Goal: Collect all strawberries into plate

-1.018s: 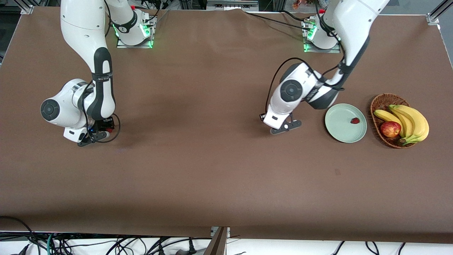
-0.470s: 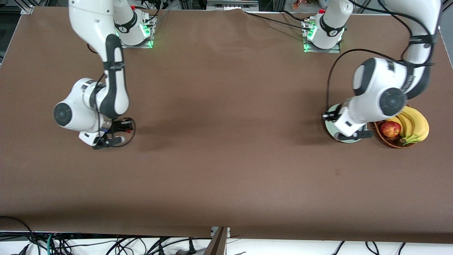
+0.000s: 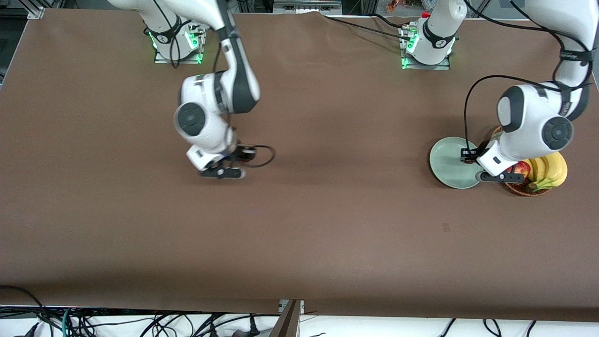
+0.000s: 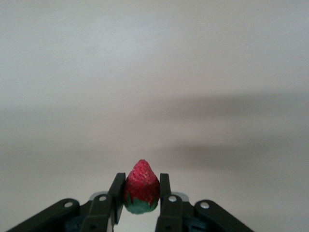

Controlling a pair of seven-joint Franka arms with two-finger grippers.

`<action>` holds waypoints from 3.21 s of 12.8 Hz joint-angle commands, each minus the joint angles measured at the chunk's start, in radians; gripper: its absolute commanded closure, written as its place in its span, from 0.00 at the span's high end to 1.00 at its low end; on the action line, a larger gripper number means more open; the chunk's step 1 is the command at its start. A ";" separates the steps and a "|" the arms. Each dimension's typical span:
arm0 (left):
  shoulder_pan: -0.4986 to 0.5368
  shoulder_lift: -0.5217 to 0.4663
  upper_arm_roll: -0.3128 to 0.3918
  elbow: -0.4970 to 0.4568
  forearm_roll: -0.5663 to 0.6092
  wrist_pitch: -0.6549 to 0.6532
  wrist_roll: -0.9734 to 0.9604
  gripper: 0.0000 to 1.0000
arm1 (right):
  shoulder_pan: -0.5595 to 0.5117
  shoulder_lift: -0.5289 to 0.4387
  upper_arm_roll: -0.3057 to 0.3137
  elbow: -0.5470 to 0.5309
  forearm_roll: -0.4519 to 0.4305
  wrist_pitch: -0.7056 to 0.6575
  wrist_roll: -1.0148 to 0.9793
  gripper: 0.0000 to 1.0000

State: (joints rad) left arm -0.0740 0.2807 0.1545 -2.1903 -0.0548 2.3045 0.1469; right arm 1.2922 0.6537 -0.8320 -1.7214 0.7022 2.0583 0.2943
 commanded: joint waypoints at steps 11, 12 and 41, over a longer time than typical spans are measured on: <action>-0.001 -0.075 0.003 -0.019 -0.030 0.009 0.100 1.00 | -0.024 0.397 0.379 0.503 0.011 0.471 0.853 0.00; -0.004 -0.099 0.003 0.021 -0.033 -0.078 0.097 1.00 | -0.024 0.405 0.387 0.506 0.013 0.499 0.868 0.00; -0.040 0.221 -0.586 0.073 0.336 0.216 -1.126 1.00 | -0.307 -0.185 -0.055 0.332 -0.233 -0.561 -0.070 1.00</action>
State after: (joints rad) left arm -0.1214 0.5006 -0.4308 -2.1326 0.2547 2.5215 -0.9558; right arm 1.0591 0.6101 -1.0200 -1.3616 0.5903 1.5086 0.2265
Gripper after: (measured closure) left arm 0.000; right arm 0.000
